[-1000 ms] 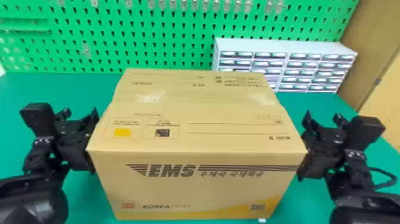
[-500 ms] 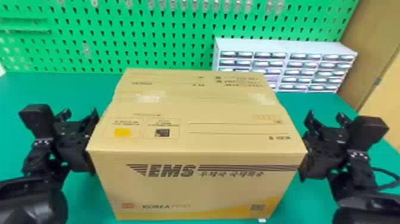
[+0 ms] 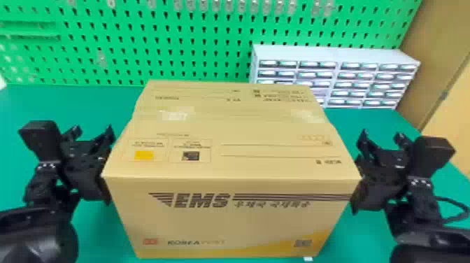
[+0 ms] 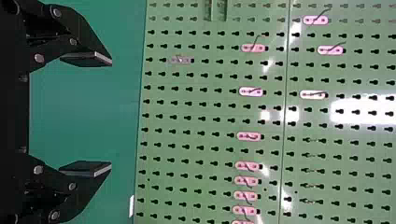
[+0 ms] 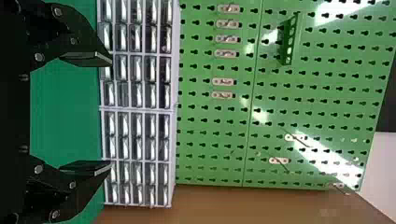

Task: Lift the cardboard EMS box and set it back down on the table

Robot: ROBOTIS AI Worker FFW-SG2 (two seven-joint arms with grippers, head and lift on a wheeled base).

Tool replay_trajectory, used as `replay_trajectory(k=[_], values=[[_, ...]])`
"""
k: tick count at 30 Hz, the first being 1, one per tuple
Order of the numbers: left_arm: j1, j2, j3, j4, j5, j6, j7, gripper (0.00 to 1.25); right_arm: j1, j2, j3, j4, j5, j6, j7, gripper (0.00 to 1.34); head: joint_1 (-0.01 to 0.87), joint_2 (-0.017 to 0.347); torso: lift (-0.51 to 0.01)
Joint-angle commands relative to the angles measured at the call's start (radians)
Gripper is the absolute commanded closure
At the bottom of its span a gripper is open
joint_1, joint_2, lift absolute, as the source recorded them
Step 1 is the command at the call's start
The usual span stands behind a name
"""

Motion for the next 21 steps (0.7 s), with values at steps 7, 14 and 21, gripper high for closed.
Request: replay_trajectory(k=[7, 14, 21], values=[[0.002, 0.000, -0.001, -0.001, 0.000, 0.000, 0.000, 0.46, -0.001, 0.002, 0.007, -0.001, 0.006, 0.008, 0.000, 0.48, 0.678, -0.014, -0.106], [0.005, 0.000, -0.003, -0.001, 0.000, 0.000, 0.000, 0.46, -0.001, 0.009, 0.000, -0.001, 0.017, 0.008, 0.000, 0.48, 0.678, -0.014, -0.106], [0.007, 0.000, -0.003, -0.001, -0.002, 0.000, 0.000, 0.46, 0.001, 0.008, 0.001, -0.001, 0.018, 0.007, 0.000, 0.48, 0.678, -0.014, -0.106]])
